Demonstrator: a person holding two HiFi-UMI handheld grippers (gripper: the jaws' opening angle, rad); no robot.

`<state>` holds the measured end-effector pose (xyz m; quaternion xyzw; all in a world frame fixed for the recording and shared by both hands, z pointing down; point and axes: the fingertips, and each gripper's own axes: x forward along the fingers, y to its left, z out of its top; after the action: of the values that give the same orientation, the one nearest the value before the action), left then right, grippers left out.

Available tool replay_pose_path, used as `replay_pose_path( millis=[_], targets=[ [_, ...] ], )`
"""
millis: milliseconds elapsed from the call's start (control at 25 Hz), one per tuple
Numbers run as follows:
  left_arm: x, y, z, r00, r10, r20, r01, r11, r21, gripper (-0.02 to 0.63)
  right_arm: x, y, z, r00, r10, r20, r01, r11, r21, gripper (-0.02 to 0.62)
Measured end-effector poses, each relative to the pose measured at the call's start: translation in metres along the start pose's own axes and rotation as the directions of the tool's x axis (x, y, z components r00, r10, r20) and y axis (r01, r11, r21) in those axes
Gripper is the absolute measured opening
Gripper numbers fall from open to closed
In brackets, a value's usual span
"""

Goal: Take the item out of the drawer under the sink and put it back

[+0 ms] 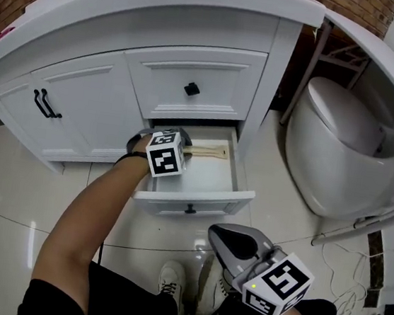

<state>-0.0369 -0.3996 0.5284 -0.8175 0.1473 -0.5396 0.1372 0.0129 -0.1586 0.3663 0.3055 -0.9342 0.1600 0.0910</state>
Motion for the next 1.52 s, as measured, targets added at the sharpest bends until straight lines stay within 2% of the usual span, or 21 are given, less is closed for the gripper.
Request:
replay_pose_path(
  millis=[160,720,800,880,1080,1320,1520],
  targets=[
    [0.017,0.0,-0.012,0.997,-0.033,-0.065,0.033,0.999,0.013,0.124,0.001,-0.006,-0.005,1.0,-0.011,-0.011,0.012,1.0,0.02,0.003],
    [0.035,-0.003,-0.021,0.991,-0.092,-0.099,0.092,0.996,-0.009,0.127,0.005,-0.012,-0.01,1.0,-0.019,-0.023,0.02,0.999,0.026,0.003],
    [0.035,-0.001,-0.02,0.99,-0.1,-0.095,0.097,0.995,-0.026,0.121,0.004,-0.012,-0.011,0.999,-0.022,-0.026,0.023,0.999,0.026,0.003],
    [0.034,0.003,-0.02,0.992,-0.088,-0.089,0.085,0.996,-0.038,0.063,0.002,-0.011,-0.01,0.999,-0.024,-0.027,0.024,0.999,0.021,0.003],
    [0.031,0.005,-0.018,0.995,-0.057,-0.076,0.052,0.997,-0.058,0.05,-0.003,-0.011,-0.006,0.999,-0.038,-0.019,0.038,0.999,0.019,0.003],
    [0.003,0.004,-0.003,1.0,-0.026,-0.011,0.025,0.992,-0.121,0.049,-0.009,-0.004,-0.007,0.999,-0.035,-0.026,0.035,0.999,0.008,0.003],
    [-0.031,-0.004,0.007,0.999,0.003,0.036,0.001,0.994,-0.113,0.048,-0.013,0.007,0.0,0.999,-0.034,-0.006,0.033,0.999,-0.002,0.003]
  ],
)
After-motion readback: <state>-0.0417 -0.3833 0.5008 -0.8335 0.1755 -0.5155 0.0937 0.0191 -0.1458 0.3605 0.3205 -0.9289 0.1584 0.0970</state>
